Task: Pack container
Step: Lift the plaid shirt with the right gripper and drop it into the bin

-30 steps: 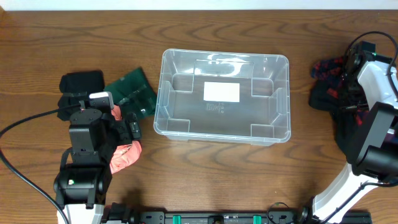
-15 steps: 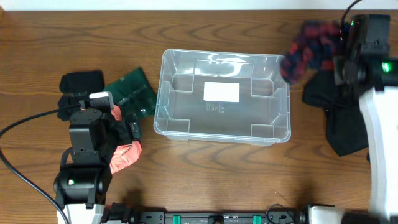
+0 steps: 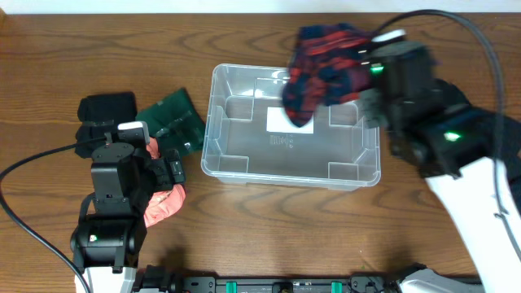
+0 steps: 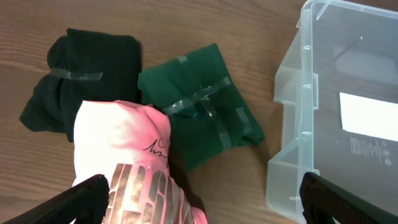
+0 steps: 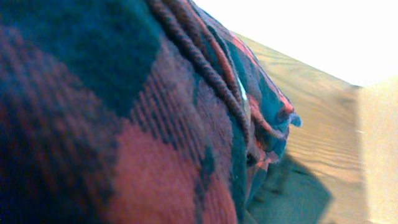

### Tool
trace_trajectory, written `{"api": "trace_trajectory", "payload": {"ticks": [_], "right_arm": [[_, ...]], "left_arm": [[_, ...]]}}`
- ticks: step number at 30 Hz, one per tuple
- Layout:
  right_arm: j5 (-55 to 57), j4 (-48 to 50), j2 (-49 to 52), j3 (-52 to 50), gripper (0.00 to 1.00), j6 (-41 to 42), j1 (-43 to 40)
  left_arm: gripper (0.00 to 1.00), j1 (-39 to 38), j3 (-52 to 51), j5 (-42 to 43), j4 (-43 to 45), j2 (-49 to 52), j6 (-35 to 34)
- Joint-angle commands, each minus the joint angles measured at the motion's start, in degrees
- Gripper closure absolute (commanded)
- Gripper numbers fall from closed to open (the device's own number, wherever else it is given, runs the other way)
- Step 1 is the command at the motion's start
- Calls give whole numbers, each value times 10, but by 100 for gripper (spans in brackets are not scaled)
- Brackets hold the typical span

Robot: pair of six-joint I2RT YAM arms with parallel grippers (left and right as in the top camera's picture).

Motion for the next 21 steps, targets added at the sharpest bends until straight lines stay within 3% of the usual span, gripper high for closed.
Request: {"api": "trace_trajectory", "payload": {"ticks": [1, 6, 16, 17, 18, 19, 20, 21], "right_arm": [[4, 3, 50, 4, 99, 80, 46], [-7, -21, 144, 2, 99, 176, 83], [-28, 25, 341, -30, 98, 177, 113], [-28, 31, 347, -30, 92, 173, 113], [-26, 37, 349, -30, 65, 164, 113], [-23, 42, 348, -27, 27, 159, 113], [-12, 34, 336, -14, 1, 151, 114], [-7, 28, 330, -7, 1, 148, 114]], "left_arm": [[2, 0, 13, -1, -3, 0, -5], [2, 0, 13, -1, -3, 0, -5], [2, 0, 13, -1, -3, 0, -5], [2, 0, 13, -1, -3, 0, -5], [2, 0, 13, -1, -3, 0, -5], [2, 0, 13, -1, -3, 0, -5], [2, 0, 13, -1, -3, 0, -5], [2, 0, 13, -1, -3, 0, -5]]}}
